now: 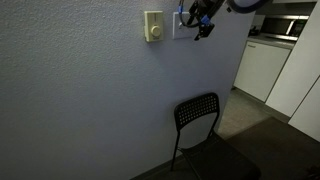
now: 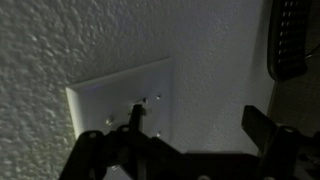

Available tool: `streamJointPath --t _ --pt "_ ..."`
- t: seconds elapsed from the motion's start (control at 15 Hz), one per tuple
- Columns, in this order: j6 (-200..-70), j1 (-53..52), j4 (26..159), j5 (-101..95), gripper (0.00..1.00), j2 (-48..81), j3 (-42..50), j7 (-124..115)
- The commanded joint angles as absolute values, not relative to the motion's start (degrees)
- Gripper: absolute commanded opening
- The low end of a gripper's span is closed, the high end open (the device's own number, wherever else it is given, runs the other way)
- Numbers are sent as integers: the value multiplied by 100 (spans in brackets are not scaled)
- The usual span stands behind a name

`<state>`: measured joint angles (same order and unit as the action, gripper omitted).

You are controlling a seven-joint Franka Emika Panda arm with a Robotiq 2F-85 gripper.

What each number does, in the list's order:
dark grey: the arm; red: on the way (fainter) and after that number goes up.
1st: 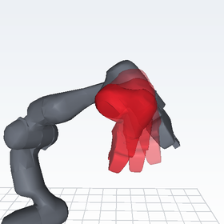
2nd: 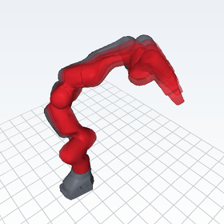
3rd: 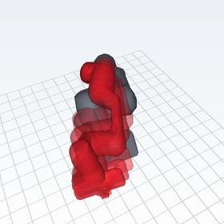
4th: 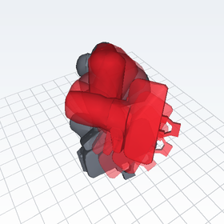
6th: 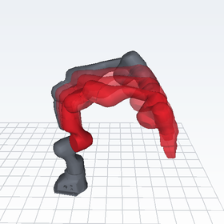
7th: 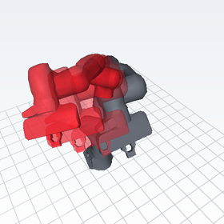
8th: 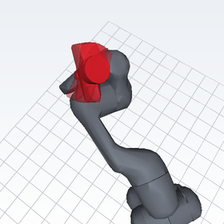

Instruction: Turn off the light switch on the right

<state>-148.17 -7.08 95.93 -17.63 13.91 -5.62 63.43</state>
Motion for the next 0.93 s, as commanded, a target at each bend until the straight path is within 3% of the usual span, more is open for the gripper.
streamJointPath --t 0.0,0.87 --pt "-14728 -607 9739 -1600 100 1463 -661 6391" --pt "-14050 -838 9844 -2076 100 1131 -570 5685"
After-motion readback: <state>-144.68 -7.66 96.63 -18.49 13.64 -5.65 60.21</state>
